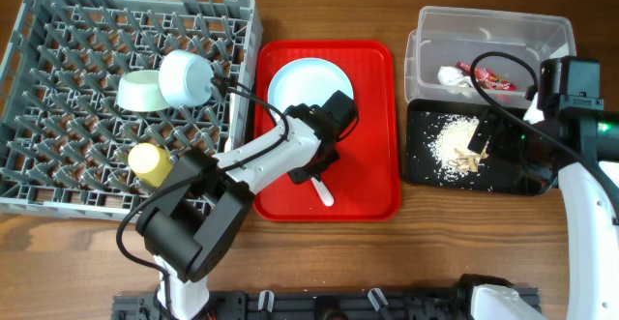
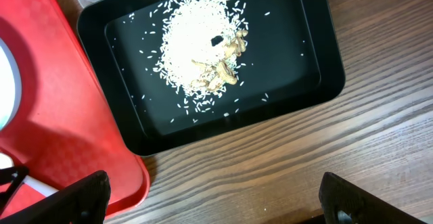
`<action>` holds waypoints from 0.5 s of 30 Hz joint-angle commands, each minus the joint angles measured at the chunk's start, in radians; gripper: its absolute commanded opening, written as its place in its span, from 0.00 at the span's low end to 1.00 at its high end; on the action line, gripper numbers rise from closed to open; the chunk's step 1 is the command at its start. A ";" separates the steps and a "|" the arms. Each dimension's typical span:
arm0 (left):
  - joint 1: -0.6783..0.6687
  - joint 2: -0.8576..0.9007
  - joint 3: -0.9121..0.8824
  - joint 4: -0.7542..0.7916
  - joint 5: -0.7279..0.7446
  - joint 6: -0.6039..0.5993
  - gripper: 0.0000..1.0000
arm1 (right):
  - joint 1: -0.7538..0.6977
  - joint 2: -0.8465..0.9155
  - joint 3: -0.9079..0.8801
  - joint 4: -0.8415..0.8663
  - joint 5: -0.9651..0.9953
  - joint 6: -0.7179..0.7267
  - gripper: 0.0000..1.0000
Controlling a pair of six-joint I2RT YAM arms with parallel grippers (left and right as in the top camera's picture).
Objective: Sort waste into correct bins and load items into the dishwasher rack
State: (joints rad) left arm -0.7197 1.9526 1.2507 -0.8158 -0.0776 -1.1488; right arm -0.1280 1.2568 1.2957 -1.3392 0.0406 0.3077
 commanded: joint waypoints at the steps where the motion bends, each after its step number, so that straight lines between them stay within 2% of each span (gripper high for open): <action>1: 0.005 0.016 -0.001 -0.016 -0.022 0.046 0.04 | -0.005 -0.004 -0.001 -0.001 -0.015 -0.020 1.00; 8: 0.034 -0.085 0.011 -0.016 -0.025 0.208 0.04 | -0.005 -0.004 -0.001 -0.001 -0.015 -0.020 1.00; 15: 0.088 -0.286 0.030 -0.043 -0.025 0.529 0.04 | -0.005 -0.004 -0.001 -0.002 -0.015 -0.020 1.00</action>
State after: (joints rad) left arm -0.6674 1.8008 1.2526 -0.8341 -0.0822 -0.8570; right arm -0.1280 1.2568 1.2957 -1.3392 0.0406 0.3077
